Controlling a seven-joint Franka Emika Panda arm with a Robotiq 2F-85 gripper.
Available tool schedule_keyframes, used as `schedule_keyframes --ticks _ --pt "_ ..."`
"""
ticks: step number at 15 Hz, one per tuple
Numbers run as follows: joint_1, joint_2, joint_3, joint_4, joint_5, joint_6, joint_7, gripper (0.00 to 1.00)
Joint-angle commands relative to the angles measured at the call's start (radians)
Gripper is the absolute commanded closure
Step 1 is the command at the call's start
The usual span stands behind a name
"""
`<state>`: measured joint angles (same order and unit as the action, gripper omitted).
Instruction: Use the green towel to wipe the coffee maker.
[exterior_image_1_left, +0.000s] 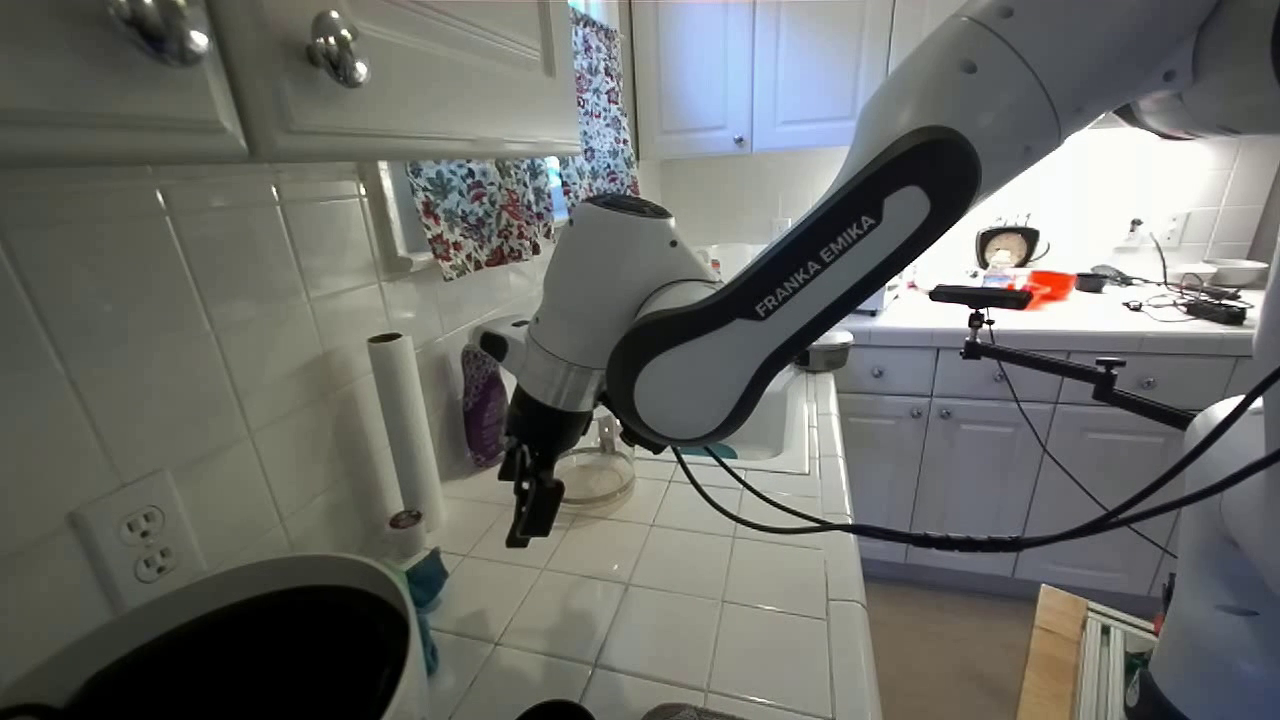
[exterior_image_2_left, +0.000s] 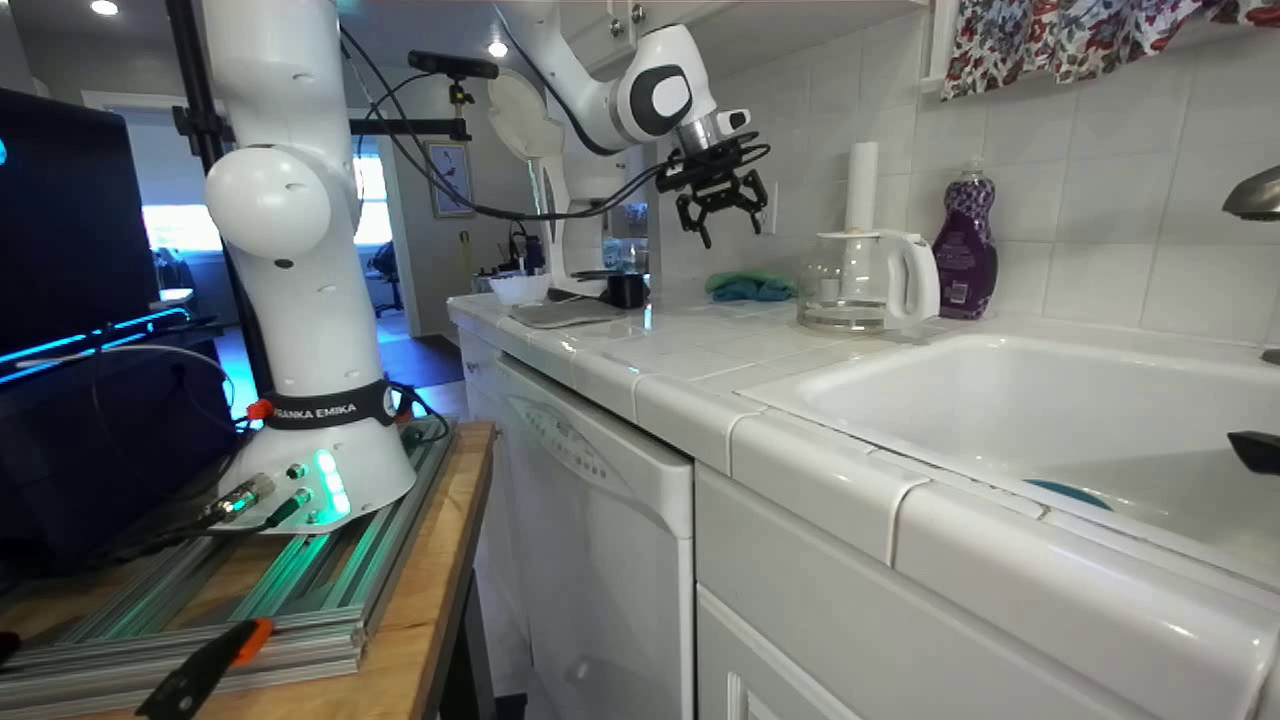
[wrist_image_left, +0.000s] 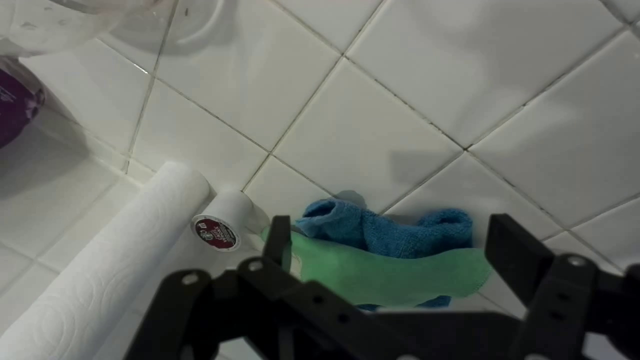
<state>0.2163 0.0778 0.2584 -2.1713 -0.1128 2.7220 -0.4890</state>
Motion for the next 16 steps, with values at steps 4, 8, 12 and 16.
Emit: schedule_keyframes --ticks 4,8,12,16 --pt "-0.032 -0.066 -0.041 -0.066 0.052 0.013 0.144 0.0" --pt "-0.032 -0.038 -0.048 -0.034 0.024 0.0 0.129 0.0" --pt "-0.029 -0.041 -0.046 -0.039 0.025 0.0 0.141 0.0" --pt "-0.037 -0.027 -0.072 -0.029 0.012 0.057 0.371 0.0"
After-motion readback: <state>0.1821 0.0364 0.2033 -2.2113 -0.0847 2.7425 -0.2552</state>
